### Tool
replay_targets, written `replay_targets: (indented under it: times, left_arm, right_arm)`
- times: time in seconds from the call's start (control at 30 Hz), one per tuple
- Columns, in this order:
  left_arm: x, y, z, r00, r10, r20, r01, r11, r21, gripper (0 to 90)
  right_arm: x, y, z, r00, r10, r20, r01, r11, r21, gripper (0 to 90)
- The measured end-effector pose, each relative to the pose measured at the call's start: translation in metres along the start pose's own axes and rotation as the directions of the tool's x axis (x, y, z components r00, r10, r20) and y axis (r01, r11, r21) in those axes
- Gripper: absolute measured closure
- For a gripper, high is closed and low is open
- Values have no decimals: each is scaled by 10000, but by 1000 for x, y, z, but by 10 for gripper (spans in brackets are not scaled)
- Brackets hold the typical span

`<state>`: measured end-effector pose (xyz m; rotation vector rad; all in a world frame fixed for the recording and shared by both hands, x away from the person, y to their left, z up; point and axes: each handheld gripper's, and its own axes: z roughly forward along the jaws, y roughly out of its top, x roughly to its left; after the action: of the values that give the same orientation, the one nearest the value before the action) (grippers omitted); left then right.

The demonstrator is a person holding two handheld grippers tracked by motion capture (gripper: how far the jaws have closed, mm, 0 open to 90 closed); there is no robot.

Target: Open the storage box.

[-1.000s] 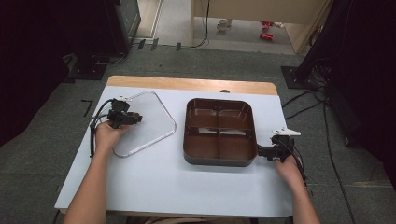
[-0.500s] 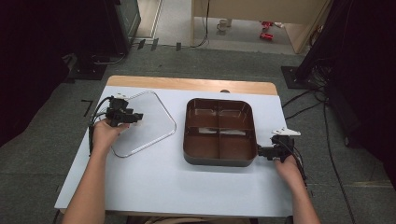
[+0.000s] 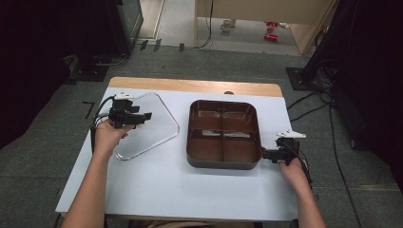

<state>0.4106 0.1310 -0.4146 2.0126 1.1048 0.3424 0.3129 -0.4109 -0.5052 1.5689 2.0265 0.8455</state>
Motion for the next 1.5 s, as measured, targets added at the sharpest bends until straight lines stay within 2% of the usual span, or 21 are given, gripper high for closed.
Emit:
replay_targets:
  times: [0.17, 0.3, 0.47, 0.6, 0.7, 0.87, 0.97, 1.2, 1.3, 1.4, 1.5]
  left_arm:
    - [-13, -5, 1, 9977, 83, 678, -73, 9999, -147, 317]
    - [-24, -10, 2, 9945, 243, 1017, -238, 9997, -54, 295]
    - [-39, -18, 2, 9926, 389, 1150, -381, 9992, -95, 276]
    - [-52, -26, 2, 9897, 795, 1191, -797, 9968, -31, 272]
    - [-60, -32, 3, 9876, 912, 1275, -914, 9958, -38, 267]
    - [-73, -44, 7, 9811, 1335, 1404, -1372, 9904, 170, 256]
    - [-80, -50, 12, 9810, 1282, 1457, -1330, 9908, 240, 257]
    - [-98, -62, 25, 9659, 1819, 1844, -1993, 9766, 805, 249]
    - [-101, -64, 30, 9605, 2016, 1916, -2237, 9694, 1013, 247]
    - [-103, -67, 35, 9581, 2053, 1999, -2331, 9641, 1272, 243]
    - [-104, -68, 38, 9529, 2109, 2181, -2447, 9592, 1415, 244]
  right_arm:
    - [0, 0, 0, 10000, -1, 1, 1, 10000, 1, 0]
    - [0, 0, 0, 10000, -1, 2, 1, 10000, 1, 0]
    - [0, 0, 0, 10000, 3, 0, -3, 10000, 3, 0]
    - [0, 0, 0, 10000, 0, -1, 0, 10000, 4, 0]
    - [0, 0, 0, 10000, 5, -1, -5, 10000, 6, 0]
    - [0, 0, 0, 10000, 6, 0, -6, 10000, 7, 0]
    - [0, 0, 0, 10000, 6, 0, -6, 10000, 8, 0]
    - [0, 0, 0, 10000, 5, 0, -5, 10000, 8, 0]
    - [0, 0, 0, 10000, 7, -1, -7, 10000, 7, 0]
    - [0, 0, 0, 10000, 8, 0, -8, 10000, 9, 0]
    - [0, 0, 0, 10000, 7, 0, -7, 10000, 7, 0]
